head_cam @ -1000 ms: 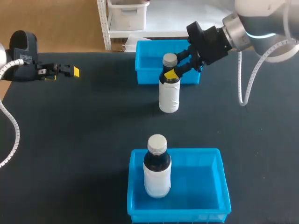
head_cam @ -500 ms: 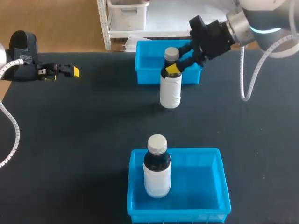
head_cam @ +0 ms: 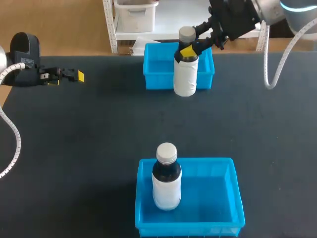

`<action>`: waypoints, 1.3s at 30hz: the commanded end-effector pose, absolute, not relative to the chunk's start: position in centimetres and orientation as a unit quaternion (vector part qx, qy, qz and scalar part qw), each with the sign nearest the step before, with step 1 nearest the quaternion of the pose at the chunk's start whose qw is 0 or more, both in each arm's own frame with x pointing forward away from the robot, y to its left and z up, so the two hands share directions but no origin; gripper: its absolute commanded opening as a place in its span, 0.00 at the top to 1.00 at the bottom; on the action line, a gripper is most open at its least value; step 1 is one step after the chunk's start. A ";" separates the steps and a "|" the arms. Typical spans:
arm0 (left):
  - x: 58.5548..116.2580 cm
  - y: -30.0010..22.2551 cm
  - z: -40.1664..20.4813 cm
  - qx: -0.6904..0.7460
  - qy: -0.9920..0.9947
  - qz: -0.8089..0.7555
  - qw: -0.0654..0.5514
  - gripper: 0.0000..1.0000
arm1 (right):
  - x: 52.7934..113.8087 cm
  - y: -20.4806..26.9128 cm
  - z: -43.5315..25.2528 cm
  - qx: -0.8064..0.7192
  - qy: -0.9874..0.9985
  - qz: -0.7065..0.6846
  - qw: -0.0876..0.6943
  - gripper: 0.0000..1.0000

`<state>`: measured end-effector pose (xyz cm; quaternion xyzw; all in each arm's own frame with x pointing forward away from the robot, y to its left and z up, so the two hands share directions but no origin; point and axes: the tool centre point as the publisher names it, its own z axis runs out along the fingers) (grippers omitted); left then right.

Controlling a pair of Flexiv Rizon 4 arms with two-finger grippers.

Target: Pick up the bottle, and place it in the far bin if it is heavy, or in the near bin if it is light.

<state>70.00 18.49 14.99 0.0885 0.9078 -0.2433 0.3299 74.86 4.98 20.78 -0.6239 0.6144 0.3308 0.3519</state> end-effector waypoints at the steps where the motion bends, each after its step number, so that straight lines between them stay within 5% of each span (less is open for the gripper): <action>1: 70.0 18.5 15.0 0.088 0.908 -0.243 0.330 0.00 | 74.0 4.3 22.2 -0.621 0.615 0.332 0.354 1.00; 19: 70.0 18.5 15.0 0.088 0.908 -0.243 0.330 0.00 | 77.2 3.4 26.7 -0.635 0.610 0.322 0.348 1.00; 39: 70.0 18.5 15.0 0.088 0.908 -0.243 0.330 0.00 | 87.4 8.3 24.1 -0.661 0.583 0.331 0.338 1.00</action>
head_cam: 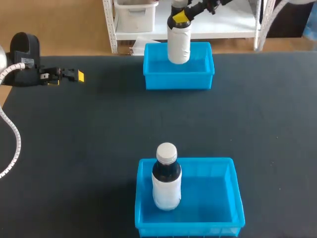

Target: Pick up the bottle, and place it in the far bin if it is heavy, or in the near bin if it is light.

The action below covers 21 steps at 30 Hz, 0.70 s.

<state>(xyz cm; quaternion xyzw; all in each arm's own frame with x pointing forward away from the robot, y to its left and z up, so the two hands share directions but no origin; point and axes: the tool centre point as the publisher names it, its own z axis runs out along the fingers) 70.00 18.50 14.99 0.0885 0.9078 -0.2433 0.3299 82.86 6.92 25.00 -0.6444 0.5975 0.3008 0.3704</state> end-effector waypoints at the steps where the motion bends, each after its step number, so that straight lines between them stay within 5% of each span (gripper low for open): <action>1: 70.0 18.5 15.0 0.088 0.908 -0.243 0.330 0.00 | 87.7 8.5 23.9 -0.661 0.583 0.332 0.336 1.00; 21: 70.0 18.5 15.0 0.088 0.908 -0.243 0.330 0.00 | 92.7 11.4 17.9 -0.664 0.569 0.356 0.329 1.00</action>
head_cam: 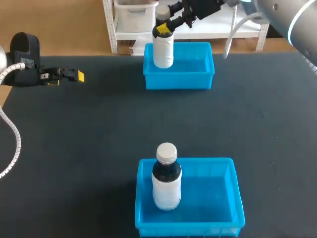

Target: Pick up the bottle, and place it in the far bin if it is heavy, or in the near bin if it is light.

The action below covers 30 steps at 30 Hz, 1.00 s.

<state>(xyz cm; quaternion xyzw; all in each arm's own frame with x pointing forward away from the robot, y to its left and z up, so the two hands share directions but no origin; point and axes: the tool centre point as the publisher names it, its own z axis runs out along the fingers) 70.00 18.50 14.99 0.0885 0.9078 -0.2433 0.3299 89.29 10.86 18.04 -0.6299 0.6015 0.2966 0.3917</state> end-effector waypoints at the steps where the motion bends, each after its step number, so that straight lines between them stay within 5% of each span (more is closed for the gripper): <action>1: 70.0 18.5 15.0 0.088 0.908 -0.243 0.330 0.00 | 92.8 11.4 17.8 -0.664 0.569 0.356 0.329 1.00; 30: 70.0 18.5 15.0 0.088 0.908 -0.243 0.330 0.00 | 94.0 11.8 12.7 -0.656 0.578 0.373 0.309 1.00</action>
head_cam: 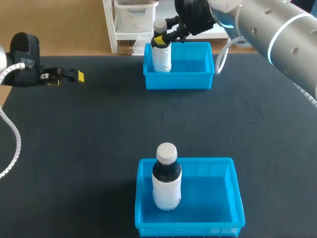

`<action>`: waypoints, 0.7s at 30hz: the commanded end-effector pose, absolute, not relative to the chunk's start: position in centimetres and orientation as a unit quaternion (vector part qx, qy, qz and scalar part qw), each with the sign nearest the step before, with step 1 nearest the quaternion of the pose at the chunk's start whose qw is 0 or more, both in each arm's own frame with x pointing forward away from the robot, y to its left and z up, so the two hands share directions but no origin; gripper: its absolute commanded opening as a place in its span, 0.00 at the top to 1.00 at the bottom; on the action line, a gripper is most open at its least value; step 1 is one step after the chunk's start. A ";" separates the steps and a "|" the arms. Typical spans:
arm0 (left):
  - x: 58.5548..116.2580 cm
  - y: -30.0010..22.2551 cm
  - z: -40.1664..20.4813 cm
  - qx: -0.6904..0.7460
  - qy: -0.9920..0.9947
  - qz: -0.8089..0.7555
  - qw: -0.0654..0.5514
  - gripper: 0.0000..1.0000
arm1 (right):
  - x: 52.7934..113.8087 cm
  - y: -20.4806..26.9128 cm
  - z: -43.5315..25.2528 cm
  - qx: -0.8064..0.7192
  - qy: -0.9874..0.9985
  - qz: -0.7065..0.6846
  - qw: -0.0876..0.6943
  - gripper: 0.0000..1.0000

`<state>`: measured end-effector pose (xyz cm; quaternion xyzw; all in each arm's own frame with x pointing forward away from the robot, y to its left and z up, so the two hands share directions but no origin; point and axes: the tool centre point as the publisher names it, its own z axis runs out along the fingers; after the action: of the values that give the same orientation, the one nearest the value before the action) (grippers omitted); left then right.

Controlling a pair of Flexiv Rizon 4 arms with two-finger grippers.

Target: Pick up the bottle, and place it in the far bin if it is heavy, or in the near bin if it is light.

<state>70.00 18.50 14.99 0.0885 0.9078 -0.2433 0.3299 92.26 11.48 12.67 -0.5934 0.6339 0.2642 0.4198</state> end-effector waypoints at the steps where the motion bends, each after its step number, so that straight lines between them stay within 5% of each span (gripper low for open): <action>1: 70.0 18.5 15.0 0.088 0.908 -0.243 0.330 0.00 | 94.0 11.8 12.6 -0.656 0.579 0.374 0.309 1.00; 8: 70.0 18.5 15.0 0.088 0.908 -0.243 0.330 0.00 | 93.9 11.8 12.1 -0.652 0.581 0.379 0.306 0.97; 12: 70.0 18.5 15.0 0.088 0.908 -0.243 0.330 0.00 | 93.8 11.8 11.9 -0.651 0.584 0.380 0.301 0.61; 14: 70.0 18.5 15.0 0.088 0.908 -0.243 0.330 0.00 | 93.8 11.8 11.9 -0.650 0.587 0.379 0.297 0.00; 21: 70.0 18.5 15.0 0.088 0.908 -0.243 0.330 0.00 | 93.8 10.7 12.3 -0.642 0.600 0.374 0.296 0.00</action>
<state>70.00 18.49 14.99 0.0885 0.9078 -0.2433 0.3299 92.94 10.85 12.02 -0.5765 0.6567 0.2570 0.4127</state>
